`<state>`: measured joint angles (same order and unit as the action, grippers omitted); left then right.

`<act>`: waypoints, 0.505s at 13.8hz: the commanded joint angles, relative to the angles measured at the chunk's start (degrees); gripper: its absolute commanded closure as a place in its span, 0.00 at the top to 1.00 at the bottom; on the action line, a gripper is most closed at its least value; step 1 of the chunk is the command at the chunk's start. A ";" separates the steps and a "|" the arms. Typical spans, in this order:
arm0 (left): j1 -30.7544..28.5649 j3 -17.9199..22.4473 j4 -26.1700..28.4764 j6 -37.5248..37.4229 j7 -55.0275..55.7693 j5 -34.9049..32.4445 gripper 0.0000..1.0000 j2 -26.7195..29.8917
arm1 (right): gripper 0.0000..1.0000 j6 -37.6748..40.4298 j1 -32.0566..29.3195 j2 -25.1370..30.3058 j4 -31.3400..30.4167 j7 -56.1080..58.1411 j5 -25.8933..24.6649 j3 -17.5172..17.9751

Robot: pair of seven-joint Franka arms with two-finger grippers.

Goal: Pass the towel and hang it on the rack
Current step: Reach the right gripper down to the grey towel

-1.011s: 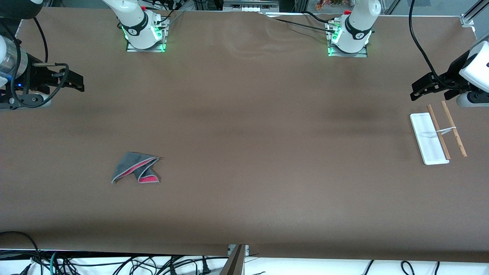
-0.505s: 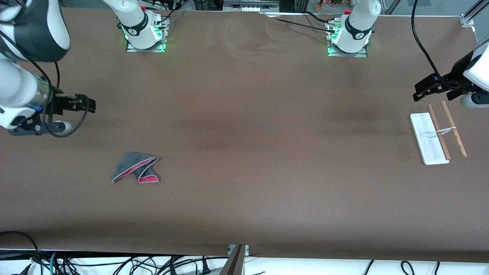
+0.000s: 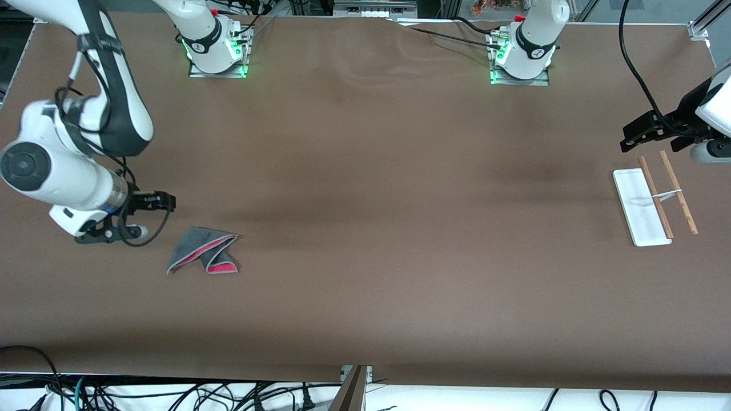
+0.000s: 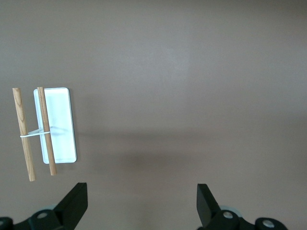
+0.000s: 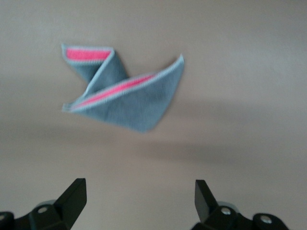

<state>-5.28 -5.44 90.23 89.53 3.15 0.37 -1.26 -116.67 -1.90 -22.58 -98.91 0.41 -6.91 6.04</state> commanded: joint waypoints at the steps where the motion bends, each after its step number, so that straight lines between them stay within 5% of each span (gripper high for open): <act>1: -0.26 -0.10 -1.82 -0.76 -1.21 -0.01 1.00 -0.85 | 1.00 -6.96 -0.22 -2.90 0.47 -0.06 -2.40 0.55; 7: -0.26 -0.10 -1.82 -0.76 -1.21 -0.01 1.00 -0.85 | 1.00 -22.35 3.03 -10.02 0.56 0.64 -3.55 0.72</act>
<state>-5.28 -5.44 90.21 89.53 3.12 0.37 -1.27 -135.50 -0.55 -30.64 -98.88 0.76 -9.49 6.50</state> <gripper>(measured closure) 0.000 0.000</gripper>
